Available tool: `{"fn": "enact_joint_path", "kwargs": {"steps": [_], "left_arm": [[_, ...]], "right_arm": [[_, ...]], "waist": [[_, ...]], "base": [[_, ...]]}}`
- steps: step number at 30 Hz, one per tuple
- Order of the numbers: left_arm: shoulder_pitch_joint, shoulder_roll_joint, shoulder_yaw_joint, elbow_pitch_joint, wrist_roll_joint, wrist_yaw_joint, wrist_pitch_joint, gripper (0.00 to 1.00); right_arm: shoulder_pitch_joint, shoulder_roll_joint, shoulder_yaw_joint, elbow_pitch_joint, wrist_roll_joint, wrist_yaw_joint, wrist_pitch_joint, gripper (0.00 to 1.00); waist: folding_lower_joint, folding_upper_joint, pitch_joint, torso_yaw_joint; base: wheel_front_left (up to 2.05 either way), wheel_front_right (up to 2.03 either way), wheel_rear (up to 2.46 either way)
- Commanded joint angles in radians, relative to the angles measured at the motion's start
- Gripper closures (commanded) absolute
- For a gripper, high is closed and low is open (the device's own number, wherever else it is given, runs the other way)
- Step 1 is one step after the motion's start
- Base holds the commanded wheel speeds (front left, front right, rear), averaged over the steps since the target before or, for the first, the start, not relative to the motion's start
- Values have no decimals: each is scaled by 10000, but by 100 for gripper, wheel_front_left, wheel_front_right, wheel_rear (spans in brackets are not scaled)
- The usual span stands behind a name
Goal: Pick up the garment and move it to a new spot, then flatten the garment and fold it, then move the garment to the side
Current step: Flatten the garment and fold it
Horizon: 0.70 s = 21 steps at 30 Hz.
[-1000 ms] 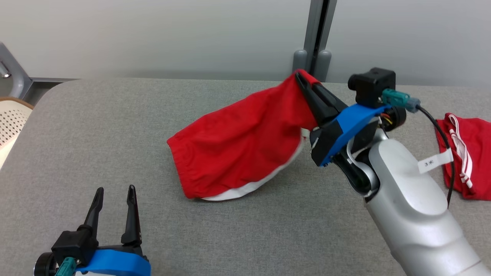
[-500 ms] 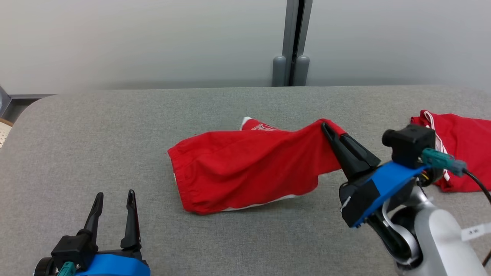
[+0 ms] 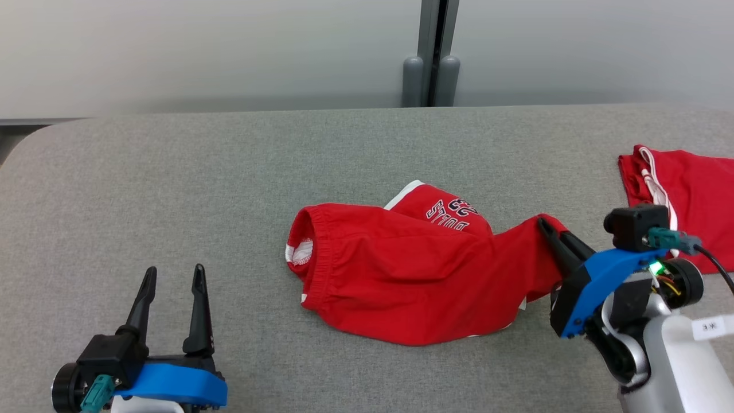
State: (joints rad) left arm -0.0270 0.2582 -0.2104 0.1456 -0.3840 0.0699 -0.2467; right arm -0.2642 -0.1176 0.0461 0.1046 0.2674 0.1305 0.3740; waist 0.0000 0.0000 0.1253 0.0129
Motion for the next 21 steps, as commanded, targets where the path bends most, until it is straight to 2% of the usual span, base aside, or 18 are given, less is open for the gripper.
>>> {"fn": "enact_joint_path", "kwargs": {"steps": [1, 12, 13, 14, 21], "left_arm": [[-202, 5, -50, 12, 81, -63, 14, 0], [-744, -87, -254, 272, 148, -169, -55, 0], [-787, -96, -263, 299, 149, -181, -65, 0], [-817, -101, -266, 328, 148, -193, -74, 0], [-685, -116, -180, 542, 77, -143, -127, 0]], "right_arm": [[-414, -101, 42, 566, -111, 4, -171, 100], [-3156, 3, 209, 4945, -278, 5, -2227, 100], [-3335, 17, 211, 5291, -282, 5, -2396, 31], [-3494, 39, 228, 5621, -291, 5, -2551, 0], [-3742, -175, 464, 6892, -274, 4, -3210, 0]], "waist": [[0, 0, 160, 115], [0, 0, 709, 618], [0, 0, 726, 647], [0, 0, 724, 669], [0, 0, 412, 616]], "base": [[0, 0, 0], [0, 0, 0], [0, 0, 0], [0, 0, 0], [0, 0, 0]]}}
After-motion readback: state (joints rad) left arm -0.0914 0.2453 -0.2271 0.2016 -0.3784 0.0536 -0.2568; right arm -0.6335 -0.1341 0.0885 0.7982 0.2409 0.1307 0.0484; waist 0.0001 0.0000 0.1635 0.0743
